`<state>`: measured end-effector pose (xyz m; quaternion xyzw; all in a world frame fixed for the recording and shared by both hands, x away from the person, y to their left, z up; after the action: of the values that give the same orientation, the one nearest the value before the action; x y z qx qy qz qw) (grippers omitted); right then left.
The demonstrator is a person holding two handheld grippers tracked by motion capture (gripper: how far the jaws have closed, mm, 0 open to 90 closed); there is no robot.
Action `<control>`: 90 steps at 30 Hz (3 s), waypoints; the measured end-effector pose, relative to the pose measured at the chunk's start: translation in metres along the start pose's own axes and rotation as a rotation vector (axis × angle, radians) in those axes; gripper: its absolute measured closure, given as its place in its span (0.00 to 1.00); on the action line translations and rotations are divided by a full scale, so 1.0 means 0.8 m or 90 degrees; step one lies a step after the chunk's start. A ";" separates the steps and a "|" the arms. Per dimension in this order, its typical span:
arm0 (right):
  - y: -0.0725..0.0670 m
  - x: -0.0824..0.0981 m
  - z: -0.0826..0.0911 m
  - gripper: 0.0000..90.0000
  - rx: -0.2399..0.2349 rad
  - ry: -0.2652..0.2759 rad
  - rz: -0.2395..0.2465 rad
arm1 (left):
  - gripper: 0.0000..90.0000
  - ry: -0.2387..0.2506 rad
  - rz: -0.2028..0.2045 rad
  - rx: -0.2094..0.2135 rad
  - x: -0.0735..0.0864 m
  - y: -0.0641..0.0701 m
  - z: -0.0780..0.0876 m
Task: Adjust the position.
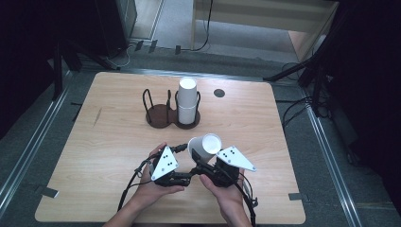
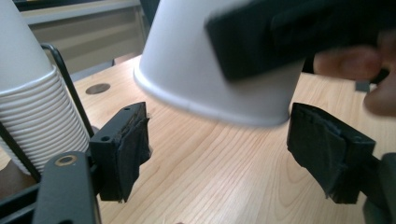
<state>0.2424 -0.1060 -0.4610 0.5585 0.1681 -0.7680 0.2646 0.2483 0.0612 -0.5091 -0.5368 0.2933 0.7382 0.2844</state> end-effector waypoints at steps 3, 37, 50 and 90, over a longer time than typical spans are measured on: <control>0.004 -0.003 0.004 0.37 0.007 0.003 0.007 | 0.19 -0.005 0.013 -0.005 0.000 -0.004 -0.001; -0.009 0.021 -0.014 0.37 0.017 -0.040 0.120 | 0.17 -0.001 0.104 0.090 -0.061 -0.020 0.045; -0.026 0.028 -0.021 0.36 -0.021 -0.059 0.146 | 0.18 -0.034 0.076 0.089 -0.058 -0.007 0.036; -0.035 0.026 -0.020 0.29 -0.063 -0.059 0.171 | 0.41 -0.026 0.039 0.071 -0.059 -0.006 0.043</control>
<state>0.2333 -0.0790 -0.4872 0.5263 0.1171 -0.7415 0.3995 0.2424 0.0848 -0.4559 -0.4958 0.3444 0.7399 0.2967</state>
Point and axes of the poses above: each handheld gripper's, and its own axes: z roughly backward along the jaws, x roughly out of its underside, y roughly to its right, the point moved 2 cm from there along -z, roughly forward along the jaws, and after that the axes turned 12 degrees about z, right-handed, at the moved point
